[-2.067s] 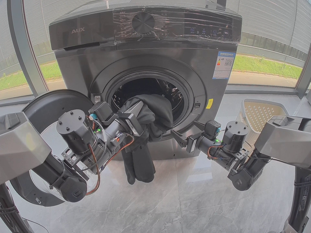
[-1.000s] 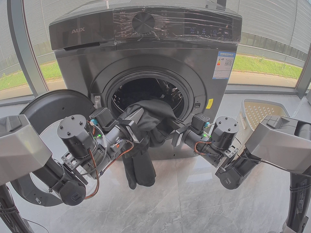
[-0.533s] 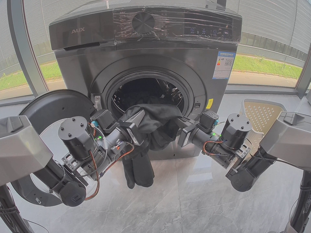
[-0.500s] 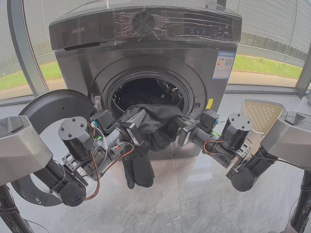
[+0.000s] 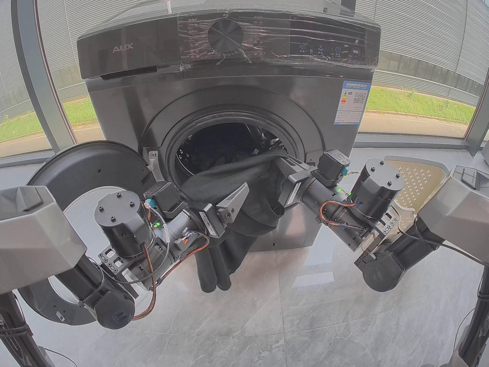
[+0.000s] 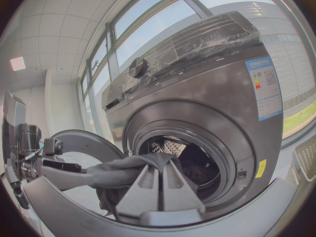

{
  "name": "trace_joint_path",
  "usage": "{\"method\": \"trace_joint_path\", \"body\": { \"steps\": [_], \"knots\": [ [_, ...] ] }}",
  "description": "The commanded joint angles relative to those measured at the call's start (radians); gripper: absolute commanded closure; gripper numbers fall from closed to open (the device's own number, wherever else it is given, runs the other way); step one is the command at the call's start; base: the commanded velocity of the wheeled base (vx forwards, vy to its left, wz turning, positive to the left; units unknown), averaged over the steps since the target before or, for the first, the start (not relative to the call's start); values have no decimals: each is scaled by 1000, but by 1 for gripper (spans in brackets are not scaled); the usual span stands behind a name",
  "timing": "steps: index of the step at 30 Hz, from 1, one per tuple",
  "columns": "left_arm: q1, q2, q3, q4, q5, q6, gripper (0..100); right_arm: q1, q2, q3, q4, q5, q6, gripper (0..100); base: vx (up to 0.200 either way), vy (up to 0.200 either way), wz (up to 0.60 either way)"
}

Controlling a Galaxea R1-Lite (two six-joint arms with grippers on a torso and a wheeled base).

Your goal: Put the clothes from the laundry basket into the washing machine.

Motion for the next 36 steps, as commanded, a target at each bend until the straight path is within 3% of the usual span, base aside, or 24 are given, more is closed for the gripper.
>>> {"method": "trace_joint_path", "body": {
  "steps": [1, 6, 12, 22, 30, 34, 36],
  "knots": [
    [1, 16, 10, 0, 1, 1, 0, 1, -2, -7, 2, -2, 0, 100, 0, 0, 0],
    [4, 22, 11, 0, 1, 4, 0, -3, -2, -7, 17, -10, 0, 100, 0, 0, 0],
    [24, 20, 11, 0, 1, 62, 0, -16, 4, 4, 40, -38, 0, 100, 0, 0, 0],
    [72, 25, 27, 0, -4, 62, 0, -50, -1, 4, 42, -39, 3, 100, 0, 0, 0],
    [44, 20, 155, 0, -119, 70, 0, -47, 4, 1, 42, -39, 6, 100, 0, 0, 0],
    [46, 34, 166, 0, -127, 127, 0, -30, 8, -7, 42, -39, 11, 100, 0, 0, 0],
    [46, 47, 168, -2, -127, 142, 0, -24, 8, -10, 42, -39, 11, 100, 0, 0, 0]
  ]
}}
